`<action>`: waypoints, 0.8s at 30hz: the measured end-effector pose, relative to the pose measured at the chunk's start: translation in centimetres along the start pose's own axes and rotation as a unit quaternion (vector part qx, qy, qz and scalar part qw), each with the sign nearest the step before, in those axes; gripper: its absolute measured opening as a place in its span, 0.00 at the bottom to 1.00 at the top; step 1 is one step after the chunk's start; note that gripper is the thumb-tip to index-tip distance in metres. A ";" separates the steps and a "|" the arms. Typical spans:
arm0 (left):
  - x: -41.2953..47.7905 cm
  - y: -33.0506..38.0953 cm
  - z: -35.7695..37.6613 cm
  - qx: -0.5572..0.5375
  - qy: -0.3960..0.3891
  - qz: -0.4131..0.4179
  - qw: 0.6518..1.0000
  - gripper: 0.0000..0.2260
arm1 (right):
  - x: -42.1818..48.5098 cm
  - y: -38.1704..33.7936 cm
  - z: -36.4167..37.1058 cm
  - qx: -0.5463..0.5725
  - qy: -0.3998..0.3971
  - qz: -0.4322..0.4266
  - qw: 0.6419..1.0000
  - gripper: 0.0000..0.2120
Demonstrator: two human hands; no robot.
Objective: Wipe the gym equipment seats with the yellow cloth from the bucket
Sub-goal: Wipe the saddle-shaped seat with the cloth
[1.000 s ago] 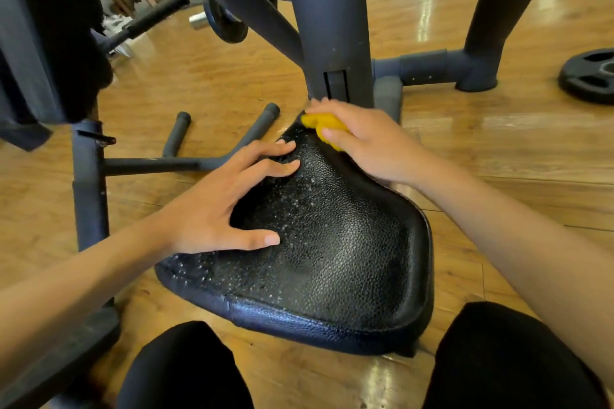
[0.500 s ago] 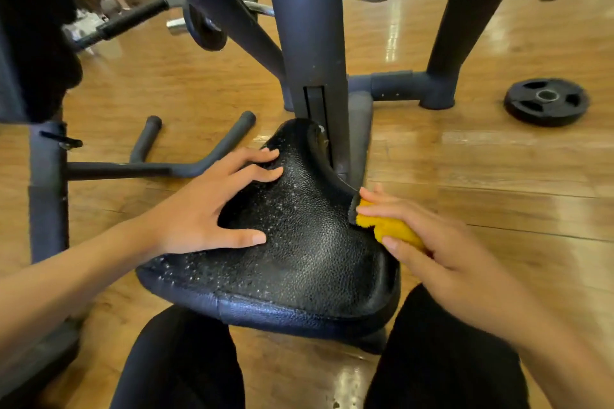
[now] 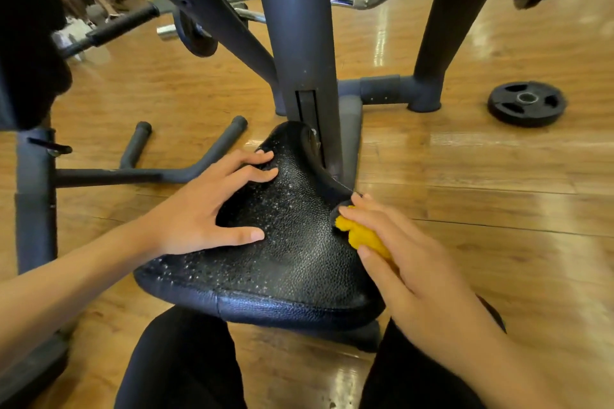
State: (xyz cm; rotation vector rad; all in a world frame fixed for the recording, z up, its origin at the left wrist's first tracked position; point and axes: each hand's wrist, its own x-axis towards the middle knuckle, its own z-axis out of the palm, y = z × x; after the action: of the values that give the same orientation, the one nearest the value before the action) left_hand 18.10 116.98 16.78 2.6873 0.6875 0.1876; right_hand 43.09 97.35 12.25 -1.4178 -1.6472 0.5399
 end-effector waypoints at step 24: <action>0.0 0.7 0.0 0.003 0.003 -0.019 1.000 0.34 | 15.7 2.8 2.0 -0.085 -0.141 0.142 0.976 0.24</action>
State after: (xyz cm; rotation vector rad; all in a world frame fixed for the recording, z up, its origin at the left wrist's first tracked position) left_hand 18.39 116.40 16.99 2.6775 0.7402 0.1841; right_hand 43.48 113.33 14.15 -1.7849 -1.7534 0.8092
